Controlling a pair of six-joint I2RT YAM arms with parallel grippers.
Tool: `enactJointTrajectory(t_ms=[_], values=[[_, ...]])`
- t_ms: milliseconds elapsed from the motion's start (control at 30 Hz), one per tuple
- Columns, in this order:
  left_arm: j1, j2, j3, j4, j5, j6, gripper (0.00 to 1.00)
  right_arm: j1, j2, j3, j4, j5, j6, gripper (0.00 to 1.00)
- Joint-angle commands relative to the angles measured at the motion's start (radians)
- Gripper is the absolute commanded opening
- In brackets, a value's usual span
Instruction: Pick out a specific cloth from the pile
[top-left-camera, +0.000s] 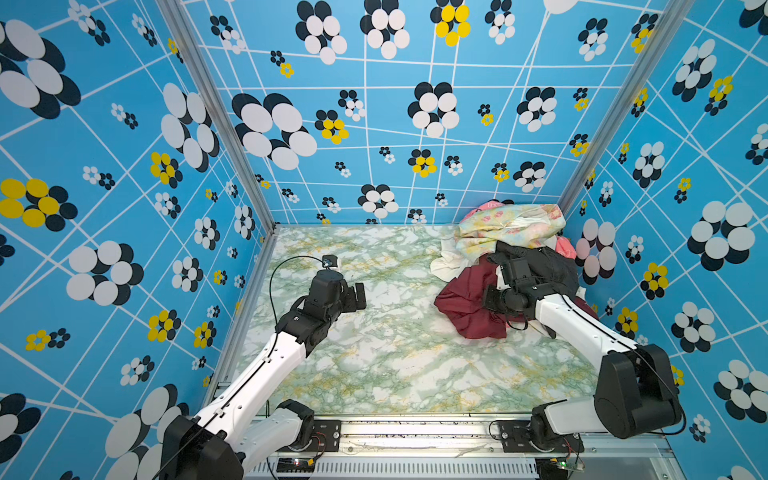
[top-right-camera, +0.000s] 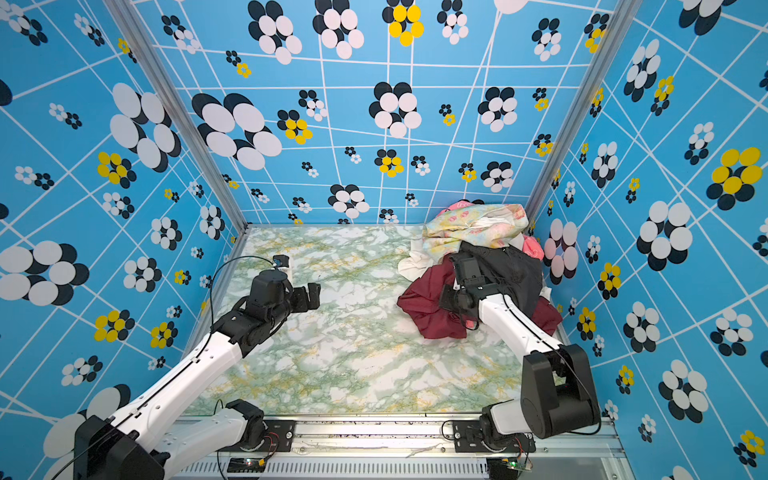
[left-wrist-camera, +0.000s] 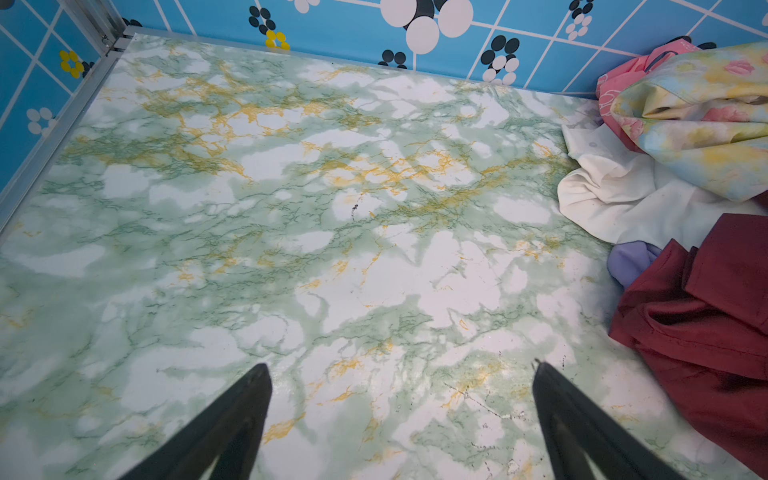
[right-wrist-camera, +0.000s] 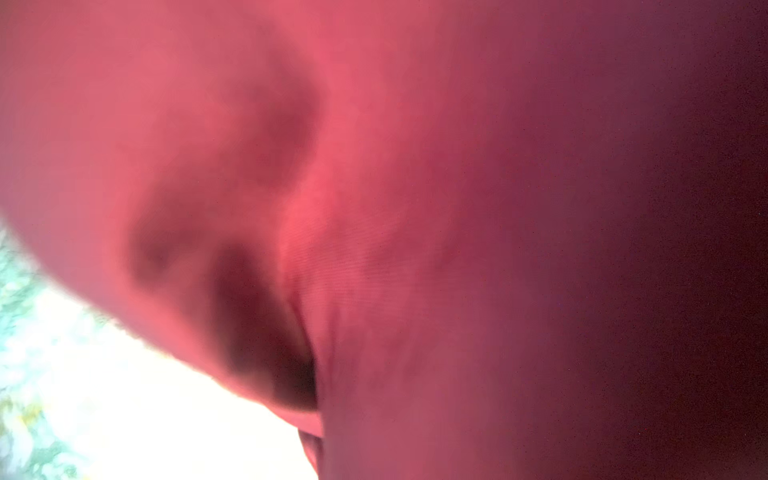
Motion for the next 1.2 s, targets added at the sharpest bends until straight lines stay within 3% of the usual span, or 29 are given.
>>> enactJointTrajectory(t_ms=[0,300,600,1167], values=[[-0.009,-0.016,0.017,-0.009,-0.013,0.017,0.99,0.006,-0.067,0.051,-0.037,0.027,0.005,0.0],[-0.01,-0.057,-0.001,-0.004,-0.026,0.019,0.99,0.006,-0.241,0.15,-0.045,0.016,0.011,0.0],[-0.009,-0.076,0.001,-0.009,-0.035,0.024,0.99,0.006,-0.355,0.244,0.116,-0.035,0.017,0.0],[-0.009,-0.124,-0.017,-0.003,-0.046,0.019,0.99,0.006,-0.38,0.541,0.311,-0.098,-0.041,0.0]])
